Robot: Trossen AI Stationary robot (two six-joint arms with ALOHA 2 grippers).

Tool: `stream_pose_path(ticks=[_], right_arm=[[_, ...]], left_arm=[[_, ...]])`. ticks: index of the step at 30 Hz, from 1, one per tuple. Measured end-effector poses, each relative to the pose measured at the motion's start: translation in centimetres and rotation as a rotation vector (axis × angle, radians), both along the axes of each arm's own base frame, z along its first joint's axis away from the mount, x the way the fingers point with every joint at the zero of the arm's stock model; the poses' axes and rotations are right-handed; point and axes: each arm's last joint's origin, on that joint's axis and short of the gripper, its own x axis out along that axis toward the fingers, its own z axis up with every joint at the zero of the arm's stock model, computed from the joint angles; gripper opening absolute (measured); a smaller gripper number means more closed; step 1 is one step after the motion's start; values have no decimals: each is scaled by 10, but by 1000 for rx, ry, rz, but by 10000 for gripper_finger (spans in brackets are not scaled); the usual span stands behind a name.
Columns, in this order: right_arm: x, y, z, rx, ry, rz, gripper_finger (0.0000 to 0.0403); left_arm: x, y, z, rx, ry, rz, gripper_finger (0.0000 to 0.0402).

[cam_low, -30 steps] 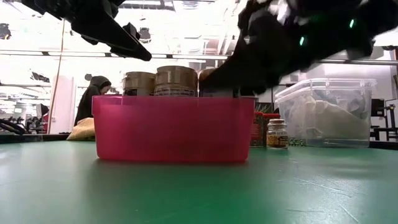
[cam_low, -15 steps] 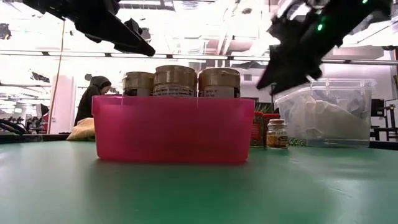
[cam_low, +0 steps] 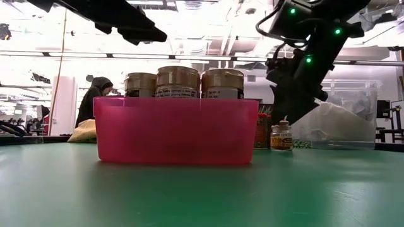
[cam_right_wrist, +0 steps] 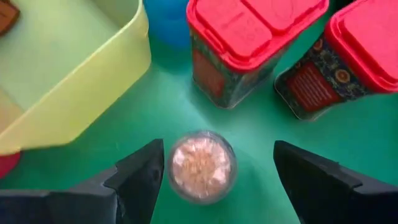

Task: Sort spices by type
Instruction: Put the brown seasoning bottle into the blue bin

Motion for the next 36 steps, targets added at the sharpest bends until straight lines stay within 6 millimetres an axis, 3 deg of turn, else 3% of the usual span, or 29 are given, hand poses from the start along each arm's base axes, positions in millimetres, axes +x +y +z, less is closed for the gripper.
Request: stream_pose_path(ticks=[6,13,18,23,36], right_arm=[[0,3,-2,-1,15,11,327],[7,6,-32,-17,151,43,325],[11,6,-42,-18,173,46,300],[10,6,-40,-20,167,51,252],[8,7,-17,-34,78,97,68]], left_arm=[[0,0,0,19,-2,9,206],[-4,1,5,18,-14,13,206],[-10,3,11,16,-37,23,206],[-11,3,12,35,-33,22,206],[-13,4,8,45,9,28,206]])
